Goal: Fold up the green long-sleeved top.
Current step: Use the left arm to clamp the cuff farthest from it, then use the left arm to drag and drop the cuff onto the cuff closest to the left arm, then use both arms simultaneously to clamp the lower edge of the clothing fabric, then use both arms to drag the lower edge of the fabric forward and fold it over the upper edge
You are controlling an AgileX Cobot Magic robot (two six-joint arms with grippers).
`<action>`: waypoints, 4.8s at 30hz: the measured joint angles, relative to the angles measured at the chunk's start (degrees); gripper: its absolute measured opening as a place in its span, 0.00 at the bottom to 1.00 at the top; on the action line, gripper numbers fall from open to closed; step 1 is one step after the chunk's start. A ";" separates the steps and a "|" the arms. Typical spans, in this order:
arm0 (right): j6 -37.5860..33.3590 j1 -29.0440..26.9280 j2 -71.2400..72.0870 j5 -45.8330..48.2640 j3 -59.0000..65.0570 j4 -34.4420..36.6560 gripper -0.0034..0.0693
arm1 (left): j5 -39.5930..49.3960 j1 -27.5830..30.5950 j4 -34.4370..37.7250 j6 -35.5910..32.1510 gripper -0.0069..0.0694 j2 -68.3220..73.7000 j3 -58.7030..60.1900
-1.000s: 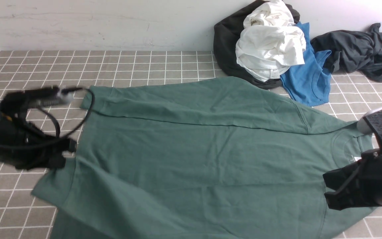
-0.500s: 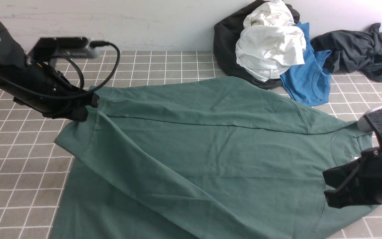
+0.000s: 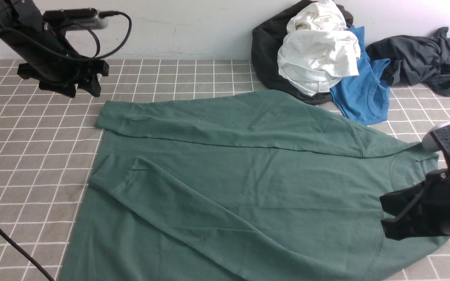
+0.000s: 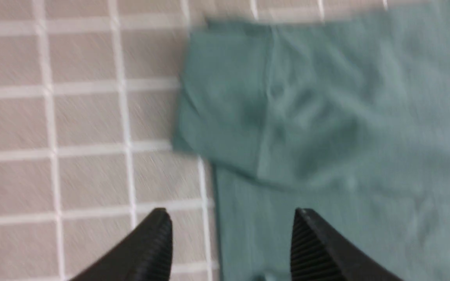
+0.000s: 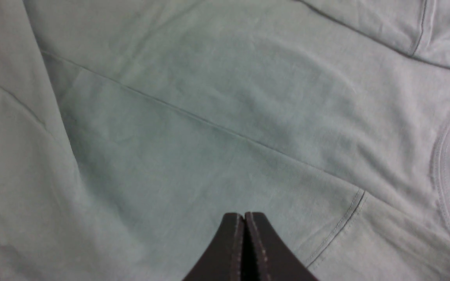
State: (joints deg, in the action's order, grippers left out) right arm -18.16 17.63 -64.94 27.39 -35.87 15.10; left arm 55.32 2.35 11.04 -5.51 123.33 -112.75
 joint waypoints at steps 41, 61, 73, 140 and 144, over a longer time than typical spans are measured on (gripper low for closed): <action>-0.18 0.07 -3.07 5.10 -0.30 -0.28 0.03 | 14.80 -4.54 -1.07 -1.50 0.12 -13.41 27.31; -3.67 0.07 -3.06 5.53 -0.30 4.59 0.03 | 7.94 -17.43 -6.24 -12.84 0.80 -34.54 53.42; -16.92 0.44 -3.06 8.04 -0.30 15.13 0.03 | -10.65 -29.65 -9.20 -38.62 0.81 -38.50 79.00; -5.09 0.26 -35.91 14.21 -37.46 -27.63 0.05 | -8.41 -8.50 -12.65 0.53 0.11 -31.80 38.26; -5.09 -0.98 -44.79 14.33 -47.52 -26.72 0.05 | -9.44 -7.42 -13.79 0.53 0.11 -17.00 21.75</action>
State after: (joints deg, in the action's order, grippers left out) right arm -23.25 16.64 -109.72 41.71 -83.39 -11.62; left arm 45.88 -5.08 -2.75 -4.98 106.33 -90.99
